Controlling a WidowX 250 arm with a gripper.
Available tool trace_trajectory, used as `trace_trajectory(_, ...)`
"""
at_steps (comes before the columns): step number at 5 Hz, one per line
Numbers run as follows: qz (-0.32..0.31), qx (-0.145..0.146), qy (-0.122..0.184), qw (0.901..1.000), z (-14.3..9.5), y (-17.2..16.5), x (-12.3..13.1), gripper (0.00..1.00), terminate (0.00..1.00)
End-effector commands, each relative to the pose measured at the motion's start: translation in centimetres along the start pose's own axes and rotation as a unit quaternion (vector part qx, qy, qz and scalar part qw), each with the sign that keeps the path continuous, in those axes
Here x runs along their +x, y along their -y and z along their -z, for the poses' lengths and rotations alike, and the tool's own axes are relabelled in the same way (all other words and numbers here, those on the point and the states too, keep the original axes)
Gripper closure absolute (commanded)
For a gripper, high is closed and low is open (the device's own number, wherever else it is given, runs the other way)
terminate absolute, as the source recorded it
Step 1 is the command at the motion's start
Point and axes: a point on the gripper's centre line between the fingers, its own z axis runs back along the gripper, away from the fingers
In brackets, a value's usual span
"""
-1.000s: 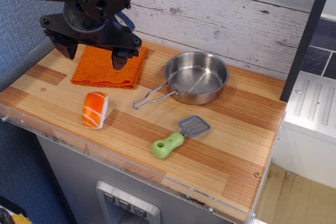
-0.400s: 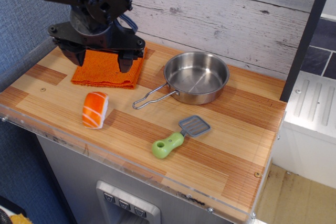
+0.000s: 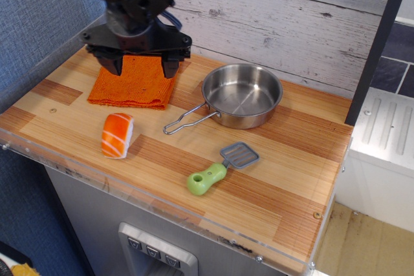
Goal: Place the pot to the right of the green spatula
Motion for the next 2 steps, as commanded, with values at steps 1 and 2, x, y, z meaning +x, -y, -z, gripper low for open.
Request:
trace_trajectory(1, -0.049, -0.054, 0.024, 0.9970, 2.6, 3.2, 1.8, 0.00, 0.00)
trace_trajectory(2, -0.085, -0.079, 0.023, 0.9930, 3.9, 5.2, 1.7, 0.00, 0.00)
